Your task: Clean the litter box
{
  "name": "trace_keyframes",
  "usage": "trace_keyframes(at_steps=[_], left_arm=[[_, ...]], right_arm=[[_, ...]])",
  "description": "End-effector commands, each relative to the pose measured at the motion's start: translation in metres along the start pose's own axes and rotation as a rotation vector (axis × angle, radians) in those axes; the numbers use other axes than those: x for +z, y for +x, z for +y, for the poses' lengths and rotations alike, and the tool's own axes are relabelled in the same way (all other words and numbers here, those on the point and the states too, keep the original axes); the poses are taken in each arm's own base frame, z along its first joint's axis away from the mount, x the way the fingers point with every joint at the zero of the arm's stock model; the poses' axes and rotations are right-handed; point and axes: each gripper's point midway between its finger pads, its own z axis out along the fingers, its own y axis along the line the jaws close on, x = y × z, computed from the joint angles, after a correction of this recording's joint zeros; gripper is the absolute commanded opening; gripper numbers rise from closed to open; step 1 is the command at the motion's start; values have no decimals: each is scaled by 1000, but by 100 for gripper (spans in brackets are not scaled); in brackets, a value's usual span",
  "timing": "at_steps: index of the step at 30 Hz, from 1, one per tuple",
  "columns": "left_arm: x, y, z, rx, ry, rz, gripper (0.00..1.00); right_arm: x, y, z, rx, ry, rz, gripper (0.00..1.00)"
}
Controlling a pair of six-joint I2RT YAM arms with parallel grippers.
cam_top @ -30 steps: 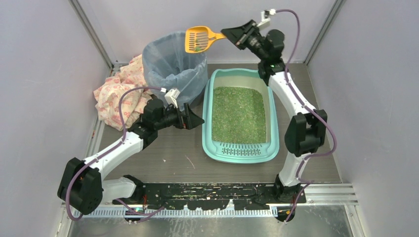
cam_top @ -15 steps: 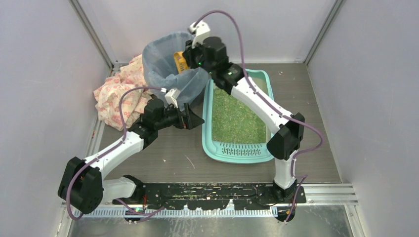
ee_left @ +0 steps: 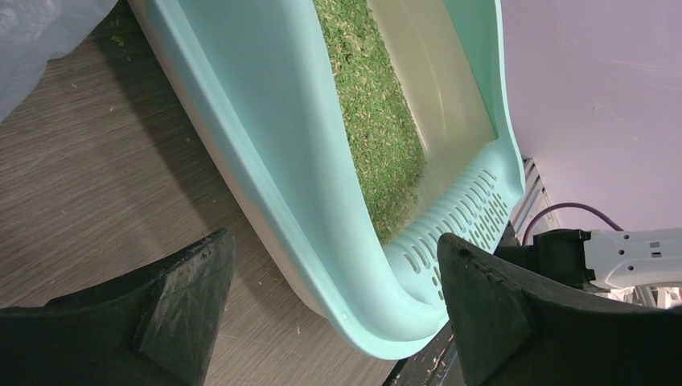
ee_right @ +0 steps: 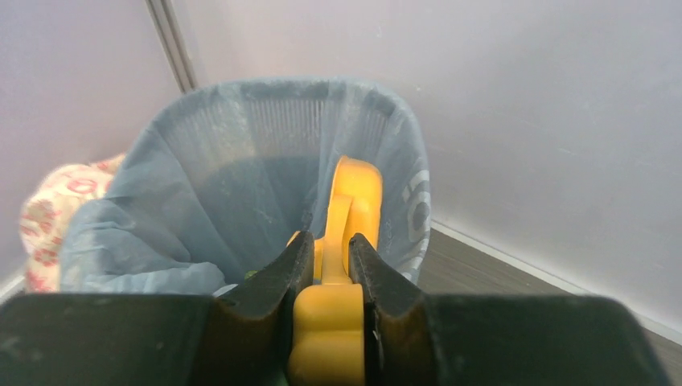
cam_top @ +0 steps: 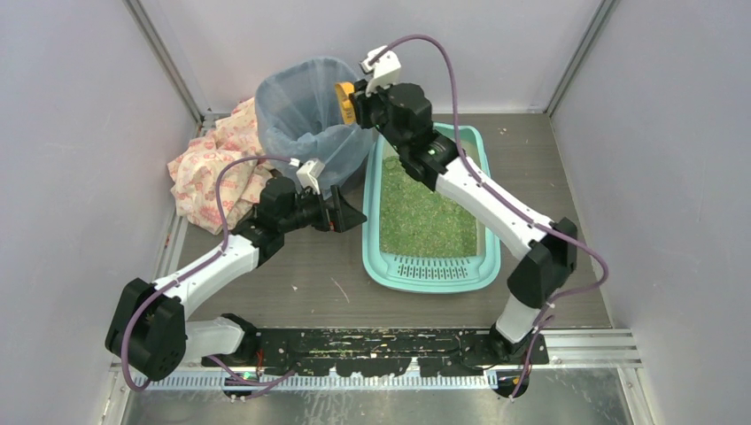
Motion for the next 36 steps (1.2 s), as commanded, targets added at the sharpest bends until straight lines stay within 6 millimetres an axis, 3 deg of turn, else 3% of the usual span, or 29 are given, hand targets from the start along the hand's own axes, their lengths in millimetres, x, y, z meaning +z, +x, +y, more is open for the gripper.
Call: trace_keyframes(at_steps=[1, 4, 8, 13, 16, 21, 25, 30, 36], left_arm=[[-1, -15, -10, 50, 37, -38, 95], [-2, -15, -11, 51, 37, -39, 95], [-2, -15, -11, 51, 39, -41, 95], [-1, -14, -11, 48, 43, -36, 95], [0, -14, -11, 47, 42, -36, 95], [4, -12, -11, 34, 53, -21, 94], [5, -11, -11, 32, 57, -17, 94], [5, -11, -10, 32, 53, -15, 94], [6, -9, -8, 33, 49, -10, 94]], right_arm=[[-62, -119, -25, 194, -6, -390, 1], [-89, -133, -53, 303, 16, -464, 1], [-116, -129, -97, 370, 95, -493, 1], [-136, -86, -147, 395, 239, -384, 1], [-149, -48, -163, 380, 310, -252, 1], [-166, 45, -176, 345, 443, 81, 1], [-177, 97, -173, 347, 471, 272, 1], [-190, 136, -179, 296, 541, 477, 1], [-193, 151, -182, 219, 590, 559, 1]])
